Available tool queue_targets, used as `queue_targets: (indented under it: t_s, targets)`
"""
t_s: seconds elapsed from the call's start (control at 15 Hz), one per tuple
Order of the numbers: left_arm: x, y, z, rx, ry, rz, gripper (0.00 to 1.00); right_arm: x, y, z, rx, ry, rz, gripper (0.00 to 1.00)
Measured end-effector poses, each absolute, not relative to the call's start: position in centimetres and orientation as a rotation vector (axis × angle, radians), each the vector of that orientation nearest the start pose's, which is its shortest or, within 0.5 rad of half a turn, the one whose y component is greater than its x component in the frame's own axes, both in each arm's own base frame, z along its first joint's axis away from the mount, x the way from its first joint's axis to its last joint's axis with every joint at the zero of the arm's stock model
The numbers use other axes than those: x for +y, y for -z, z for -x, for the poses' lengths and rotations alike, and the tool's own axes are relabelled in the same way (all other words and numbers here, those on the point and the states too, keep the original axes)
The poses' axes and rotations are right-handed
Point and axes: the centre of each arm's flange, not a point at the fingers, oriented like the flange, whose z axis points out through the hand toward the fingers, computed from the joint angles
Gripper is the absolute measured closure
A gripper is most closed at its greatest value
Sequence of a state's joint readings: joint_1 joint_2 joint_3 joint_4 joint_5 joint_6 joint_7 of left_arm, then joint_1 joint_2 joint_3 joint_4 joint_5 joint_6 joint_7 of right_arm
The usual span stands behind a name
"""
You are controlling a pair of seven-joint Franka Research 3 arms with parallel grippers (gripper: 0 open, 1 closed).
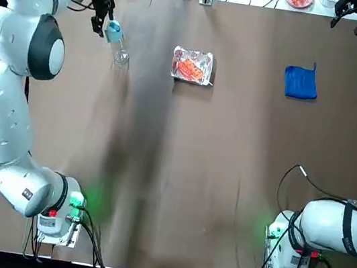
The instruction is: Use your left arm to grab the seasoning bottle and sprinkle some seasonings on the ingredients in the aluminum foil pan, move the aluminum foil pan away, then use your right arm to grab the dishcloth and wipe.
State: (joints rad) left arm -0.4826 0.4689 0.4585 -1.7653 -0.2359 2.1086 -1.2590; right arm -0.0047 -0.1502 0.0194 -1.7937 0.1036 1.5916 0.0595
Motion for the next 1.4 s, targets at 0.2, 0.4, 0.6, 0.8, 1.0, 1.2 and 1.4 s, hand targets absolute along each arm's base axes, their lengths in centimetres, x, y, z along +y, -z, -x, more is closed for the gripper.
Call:
queue_targets:
  t_s: [0.2, 0.4, 0.6, 0.8, 1.0, 1.2, 1.4]
  targets:
    - [-5.1, -36.5, -64.3, -1.825, -0.125, 2.441, 0.0, 1.5, -60.1, -50.6, 0.088, -0.084, 3.04, 0.0]
    - [-6.3, -43.7, -63.4, -1.723, -0.149, 2.483, 0.0, 1.5, -60.1, -50.6, 0.087, -0.084, 3.04, 0.0]
    - [-9.9, -45.6, -62.7, -1.596, -0.153, 2.585, 0.0, 1.5, -60.1, -50.6, 0.089, -0.084, 3.04, 0.0]
    - [-15.9, -44.7, -61.6, -1.362, -0.192, 2.722, 0.0, 1.4, -60.1, -50.6, 0.09, -0.084, 3.04, 0.0]
    - [-21.3, -43.2, -60.2, -1.035, -0.25, 2.866, 0.0, 1.4, -60.1, -50.6, 0.09, -0.083, 3.04, 0.0]
    - [-24.5, -41.4, -59.4, -0.805, -0.307, 2.95, 0.0, 1.3, -60.1, -50.6, 0.092, -0.083, 3.039, 0.0]
    - [-27.0, -39.4, -59.6, -0.685, -0.316, 2.991, 0.0, 1.3, -60.1, -50.6, 0.092, -0.083, 3.039, 0.0]
